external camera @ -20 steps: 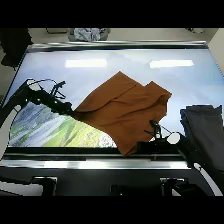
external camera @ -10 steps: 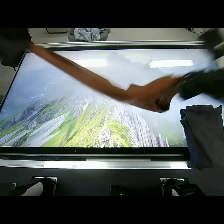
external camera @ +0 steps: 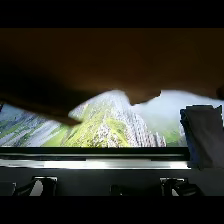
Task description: Fold the shirts.
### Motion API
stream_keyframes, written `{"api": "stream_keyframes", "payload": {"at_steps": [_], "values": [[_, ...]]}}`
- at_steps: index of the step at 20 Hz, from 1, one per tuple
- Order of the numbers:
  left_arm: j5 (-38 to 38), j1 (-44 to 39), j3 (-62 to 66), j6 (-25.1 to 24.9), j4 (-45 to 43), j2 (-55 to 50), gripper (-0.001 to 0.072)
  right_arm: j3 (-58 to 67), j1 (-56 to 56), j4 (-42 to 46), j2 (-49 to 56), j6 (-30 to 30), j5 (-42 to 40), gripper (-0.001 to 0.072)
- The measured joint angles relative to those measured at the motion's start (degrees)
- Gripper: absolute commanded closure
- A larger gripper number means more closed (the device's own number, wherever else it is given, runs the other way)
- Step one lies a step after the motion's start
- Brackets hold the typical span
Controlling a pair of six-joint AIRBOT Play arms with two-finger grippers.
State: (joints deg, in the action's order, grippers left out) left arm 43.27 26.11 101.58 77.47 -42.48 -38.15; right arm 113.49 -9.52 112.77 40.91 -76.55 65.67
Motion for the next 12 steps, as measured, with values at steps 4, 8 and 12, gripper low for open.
{"api": "stream_keyframes", "payload": {"at_steps": [4,8,12], "values": [[6.67,0.33,0.09,0.98,-3.37,-0.66,0.0683,0.90,-0.02,0.22,3.78,2.27,9.70,0.0677],[16.65,0.39,-3.52,2.05,-6.78,-5.49,0.0683,-1.05,-0.02,-1.03,14.27,5.95,20.46,0.0677],[20.00,-0.83,-15.45,2.03,-9.62,-14.12,0.0683,-5.68,0.00,-6.43,30.21,7.10,17.38,0.0677]]}}
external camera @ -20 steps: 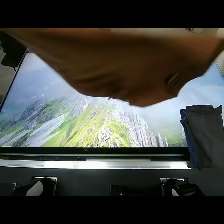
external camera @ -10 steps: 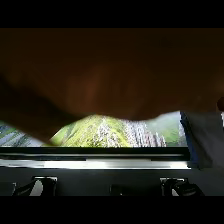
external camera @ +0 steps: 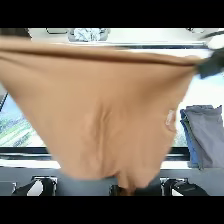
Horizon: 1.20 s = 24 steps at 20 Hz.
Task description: Fold the shirts.
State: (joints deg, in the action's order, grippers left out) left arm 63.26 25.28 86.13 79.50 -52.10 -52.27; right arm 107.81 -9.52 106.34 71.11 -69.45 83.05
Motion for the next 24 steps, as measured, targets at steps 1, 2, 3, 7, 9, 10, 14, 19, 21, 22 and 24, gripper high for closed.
{"api": "stream_keyframes", "payload": {"at_steps": [1,2,3,7,9,10,14,19,21,22,24], "values": [[-0.46,-0.68,-3.15,0.00,-0.61,-2.80,0.0682,-0.66,0.02,-1.51,4.63,-0.92,-2.71,0.0677],[-1.68,-1.46,-6.01,-0.11,-1.18,-6.25,0.0682,-1.07,0.02,-2.89,8.68,-2.16,-5.79,0.0676],[-3.28,-2.23,-7.85,-0.63,-1.36,-9.62,0.0681,-1.40,0.02,-4.17,12.55,-3.89,-9.42,0.0676],[-10.38,-5.44,-9.88,-4.76,1.33,-23.41,0.0681,-1.99,0.07,-6.62,22.95,-10.97,-25.09,0.0677],[-14.34,-6.82,-9.14,-6.14,2.47,-29.33,0.0680,-2.10,0.07,-7.23,26.47,-13.94,-31.17,0.0677],[-15.78,-7.34,-8.59,-6.58,2.89,-31.69,0.0680,-2.12,0.07,-7.50,27.93,-15.26,-33.00,0.0677],[-17.99,-9.35,-7.37,-7.52,3.67,-38.40,0.0617,-2.19,0.09,-10.56,33.09,-18.43,-34.10,0.0619],[-8.15,-8.59,-4.15,-7.37,3.02,-40.79,0.0155,-0.79,1.75,-15.17,32.96,-16.22,-30.10,0.0278],[1.18,-6.62,-2.62,-4.96,-0.48,-40.59,0.0161,-0.15,5.01,-16.87,31.15,-11.15,-24.94,0.0278],[5.92,-5.64,-2.95,-3.93,-3.08,-40.06,0.0163,0.00,7.30,-19.21,30.56,-7.89,-20.70,0.0277],[11.80,-4.15,-6.67,-2.56,-7.56,-38.18,0.0177,-0.81,12.07,-25.05,29.97,-1.46,-11.15,0.0278]]}}
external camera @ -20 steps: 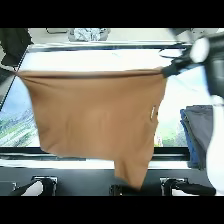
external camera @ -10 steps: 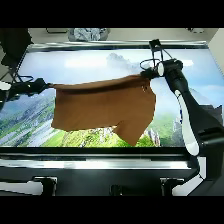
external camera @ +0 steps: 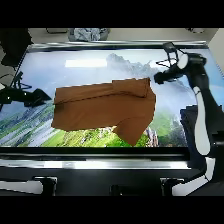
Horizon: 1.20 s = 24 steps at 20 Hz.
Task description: Fold the shirts.
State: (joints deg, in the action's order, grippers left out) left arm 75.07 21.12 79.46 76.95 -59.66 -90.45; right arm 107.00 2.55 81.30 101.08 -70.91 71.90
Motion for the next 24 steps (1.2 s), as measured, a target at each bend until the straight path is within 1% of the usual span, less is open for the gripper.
{"api": "stream_keyframes", "payload": {"at_steps": [2,4,6,8,10,12,13,14,15,18,22,24], "values": [[2.58,0.70,-6.78,0.37,-2.10,2.29,0.0177,-2.27,3.82,-4.70,-0.35,4.96,8.50,0.0278],[2.56,1.14,-13.57,-0.04,-2.21,4.00,0.0177,-4.98,6.03,-7.82,-0.55,8.41,14.91,0.0278],[0.96,1.38,-18.64,-0.96,-0.79,4.92,0.0178,-7.26,7.32,-9.64,-0.61,10.62,18.51,0.0278],[-1.07,1.20,-21.97,-1.33,0.90,5.44,0.0181,-8.94,7.93,-10.84,-0.68,11.89,19.89,0.0276],[-3.39,0.39,-24.20,-1.53,1.88,5.68,0.0285,-10.54,8.24,-11.50,-0.68,12.55,20.24,0.0231],[-6.40,-0.57,-25.46,-1.55,2.40,5.79,0.0397,-12.44,8.52,-11.69,-0.68,12.98,19.63,0.0222],[-8.07,-1.07,-25.86,-1.20,2.64,5.84,0.0566,-13.60,8.57,-11.93,-0.68,13.11,19.08,0.0216],[-9.57,-1.51,-26.12,-0.72,2.75,5.86,0.0678,-14.84,8.63,-12.09,-0.70,13.25,18.67,0.0187],[-10.82,-1.92,-26.34,-0.02,2.84,5.88,0.0680,-16.33,8.63,-12.46,-0.72,13.31,17.81,0.0152],[-13.16,-2.73,-26.64,0.92,3.15,5.92,0.0680,-22.08,8.63,-14.51,-0.79,13.46,13.97,0.0154],[-14.32,-3.13,-26.75,1.31,3.08,5.99,0.0681,-28.94,8.66,-22.40,-0.79,14.93,6.38,0.0165],[-14.64,-3.23,-26.71,1.46,3.02,5.99,0.0681,-30.95,8.63,-24.90,-0.79,14.95,3.87,0.0169]]}}
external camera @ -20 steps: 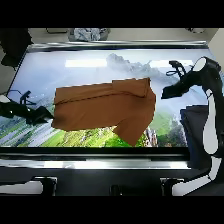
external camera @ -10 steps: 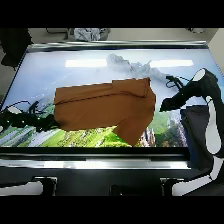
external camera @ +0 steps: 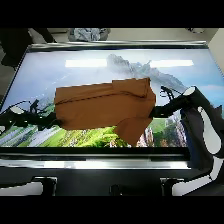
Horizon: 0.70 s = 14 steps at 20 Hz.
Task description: Fold the shirts.
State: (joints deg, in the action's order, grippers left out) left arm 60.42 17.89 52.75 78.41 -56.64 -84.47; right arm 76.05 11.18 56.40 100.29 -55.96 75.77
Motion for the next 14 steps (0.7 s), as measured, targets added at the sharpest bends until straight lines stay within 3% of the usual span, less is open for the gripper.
{"api": "stream_keyframes", "payload": {"at_steps": [1,2,3,4,9,14], "values": [[-0.35,0.00,0.04,0.02,-0.02,0.00,0.0680,-0.92,0.04,-1.16,-0.07,-0.22,-1.18,0.0227],[-0.59,0.00,0.15,0.02,-0.15,0.00,0.0681,-1.70,0.07,-1.99,-0.09,-0.66,-2.40,0.0330],[-0.90,0.04,0.44,0.02,-0.42,-0.02,0.0682,-2.27,-0.20,-2.36,-0.07,-0.81,-3.72,0.0569],[-1.09,0.11,0.94,0.04,-0.57,-0.02,0.0683,-2.80,-0.57,-2.25,0.04,-1.14,-4.70,0.0678],[1.62,0.11,8.57,-0.74,-0.48,3.26,0.0686,0.37,-1.73,-2.71,-3.52,2.03,-4.33,0.0678],[-1.05,0.07,26.80,-1.55,-0.48,19.10,0.0685,17.99,-0.74,3.98,-21.64,5.68,-6.86,0.0678]]}}
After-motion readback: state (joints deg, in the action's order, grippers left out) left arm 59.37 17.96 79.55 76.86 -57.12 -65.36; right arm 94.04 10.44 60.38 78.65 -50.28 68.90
